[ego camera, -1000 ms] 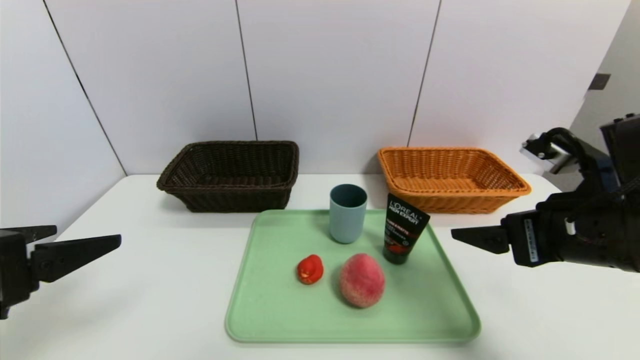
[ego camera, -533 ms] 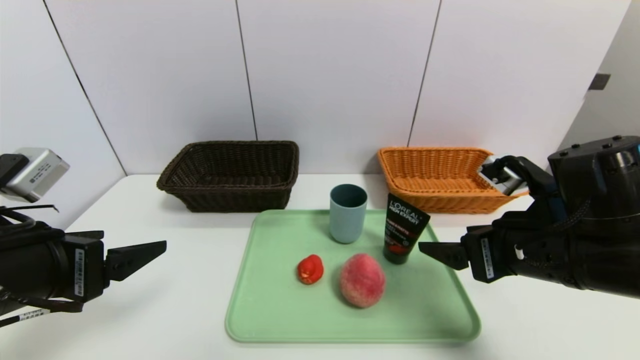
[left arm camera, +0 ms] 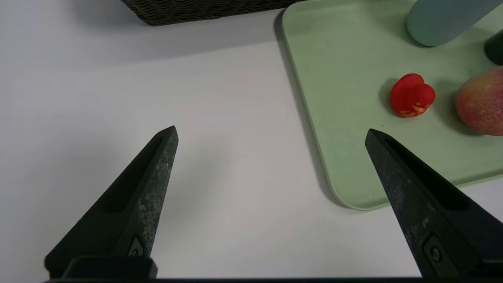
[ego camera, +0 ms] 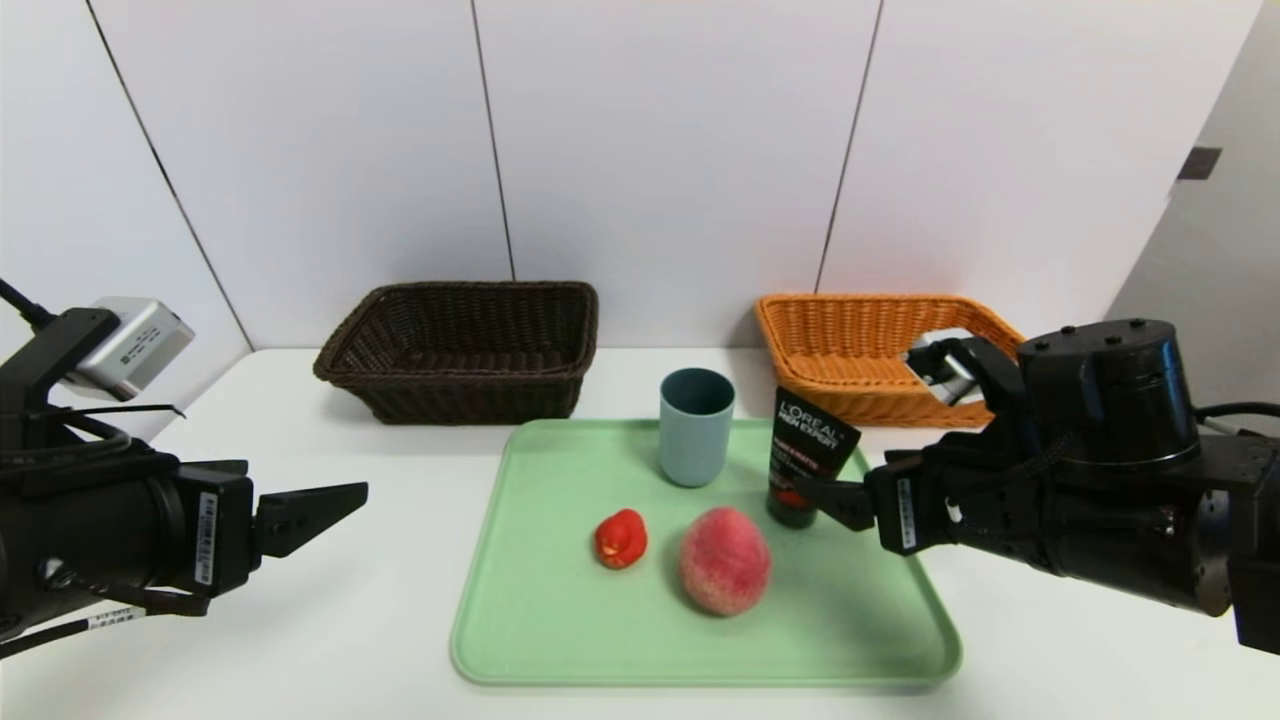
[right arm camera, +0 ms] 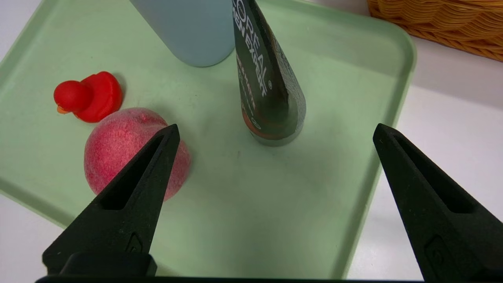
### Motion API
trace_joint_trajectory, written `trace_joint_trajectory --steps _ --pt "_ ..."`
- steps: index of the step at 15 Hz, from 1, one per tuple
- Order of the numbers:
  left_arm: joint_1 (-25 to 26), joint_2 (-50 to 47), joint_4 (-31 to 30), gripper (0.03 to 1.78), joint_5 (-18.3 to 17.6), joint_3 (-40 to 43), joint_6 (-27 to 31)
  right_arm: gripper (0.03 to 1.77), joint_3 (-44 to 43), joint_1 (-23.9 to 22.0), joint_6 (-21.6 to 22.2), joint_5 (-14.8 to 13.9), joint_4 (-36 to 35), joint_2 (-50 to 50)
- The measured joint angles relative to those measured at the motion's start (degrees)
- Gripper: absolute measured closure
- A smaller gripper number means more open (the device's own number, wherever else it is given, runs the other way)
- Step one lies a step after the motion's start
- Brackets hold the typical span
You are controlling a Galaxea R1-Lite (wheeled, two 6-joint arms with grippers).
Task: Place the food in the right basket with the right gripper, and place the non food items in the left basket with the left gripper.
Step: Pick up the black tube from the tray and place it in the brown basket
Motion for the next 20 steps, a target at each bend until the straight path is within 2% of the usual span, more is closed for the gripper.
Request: trace_joint_trajectory --steps 8,17,20 --pt "-0.9 1.1 0.0 0.12 0.0 0.0 -0.7 0.1 6.9 -0.1 -0.2 -0.2 -21.3 7.0" --pt "-1.1 3.2 -0.1 0.12 0.0 -1.2 -1.7 0.1 12.8 0.1 -0.4 0.0 -37.1 11.7" --pt "-1.1 3.8 -0.7 0.12 0.0 -1.2 -2.3 0.1 14.5 0.2 -0.2 -0.1 -44.9 15.0"
